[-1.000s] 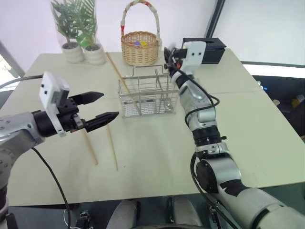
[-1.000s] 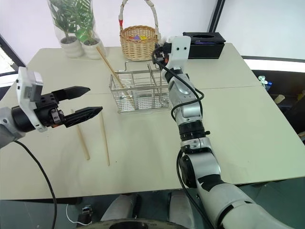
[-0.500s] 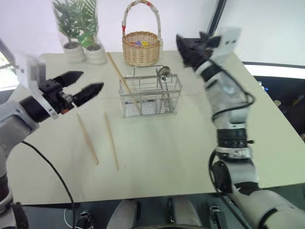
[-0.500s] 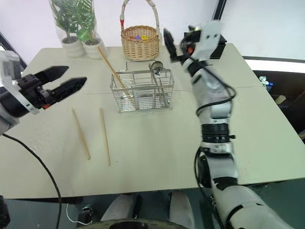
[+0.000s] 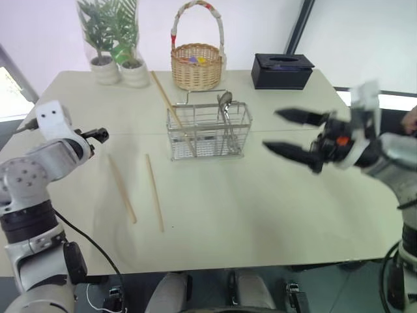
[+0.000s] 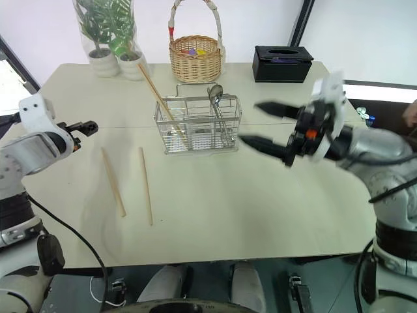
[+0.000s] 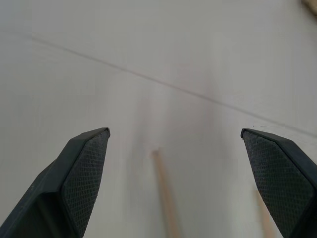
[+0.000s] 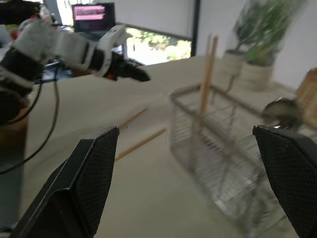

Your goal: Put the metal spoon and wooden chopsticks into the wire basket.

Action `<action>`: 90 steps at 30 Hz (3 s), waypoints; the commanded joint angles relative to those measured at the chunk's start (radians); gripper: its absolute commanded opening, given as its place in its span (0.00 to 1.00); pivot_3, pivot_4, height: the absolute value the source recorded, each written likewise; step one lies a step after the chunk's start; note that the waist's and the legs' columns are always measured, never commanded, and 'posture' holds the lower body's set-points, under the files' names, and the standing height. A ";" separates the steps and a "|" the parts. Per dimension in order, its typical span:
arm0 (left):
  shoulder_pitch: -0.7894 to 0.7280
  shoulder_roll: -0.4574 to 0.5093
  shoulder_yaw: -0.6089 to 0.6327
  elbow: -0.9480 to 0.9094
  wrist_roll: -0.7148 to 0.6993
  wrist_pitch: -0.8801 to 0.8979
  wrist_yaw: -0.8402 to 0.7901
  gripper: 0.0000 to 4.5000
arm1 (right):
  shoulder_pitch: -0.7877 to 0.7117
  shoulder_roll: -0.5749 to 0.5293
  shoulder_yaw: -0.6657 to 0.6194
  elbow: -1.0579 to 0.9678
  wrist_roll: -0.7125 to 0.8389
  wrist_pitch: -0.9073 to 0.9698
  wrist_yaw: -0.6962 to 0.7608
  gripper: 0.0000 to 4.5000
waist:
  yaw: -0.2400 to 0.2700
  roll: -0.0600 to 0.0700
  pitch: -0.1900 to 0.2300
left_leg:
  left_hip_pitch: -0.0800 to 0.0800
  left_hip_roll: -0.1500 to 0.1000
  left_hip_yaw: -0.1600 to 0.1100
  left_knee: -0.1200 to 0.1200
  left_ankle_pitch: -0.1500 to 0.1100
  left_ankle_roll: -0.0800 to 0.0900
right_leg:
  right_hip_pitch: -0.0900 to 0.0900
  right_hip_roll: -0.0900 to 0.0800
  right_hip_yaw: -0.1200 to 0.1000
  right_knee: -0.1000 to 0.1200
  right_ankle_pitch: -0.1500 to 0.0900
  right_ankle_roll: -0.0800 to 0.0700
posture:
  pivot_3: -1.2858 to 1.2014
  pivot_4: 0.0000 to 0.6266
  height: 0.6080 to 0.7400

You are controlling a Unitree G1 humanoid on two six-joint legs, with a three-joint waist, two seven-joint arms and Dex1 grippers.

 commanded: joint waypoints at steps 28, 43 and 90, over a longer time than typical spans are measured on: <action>-0.183 -0.174 0.024 0.406 0.402 -0.023 -0.178 0.01 | 0.092 -0.003 -0.046 -0.147 0.190 -0.003 -0.230 1.00 | 0.049 -0.002 -0.001 | 0.001 0.000 -0.001 0.001 0.000 -0.001 | 0.003 0.000 -0.001 -0.002 0.001 0.002 | 0.52 0.24 0.33; -0.603 -0.102 0.162 0.389 0.309 -0.760 -0.453 0.01 | 0.086 -0.007 -0.031 -0.157 0.216 0.009 -0.292 1.00 | 0.053 -0.009 0.001 | -0.005 0.001 -0.001 0.001 0.002 -0.005 | -0.001 -0.001 -0.003 -0.006 0.004 0.003 | 0.52 0.24 0.33; -0.469 -0.260 -0.070 0.066 0.361 -0.530 -0.410 0.99 | 0.218 0.046 -0.095 -0.145 0.246 -0.088 -0.424 1.00 | 0.025 0.001 0.002 | 0.000 0.001 -0.001 0.001 -0.001 0.003 | 0.008 0.003 -0.003 -0.015 0.006 0.007 | 0.52 0.24 0.33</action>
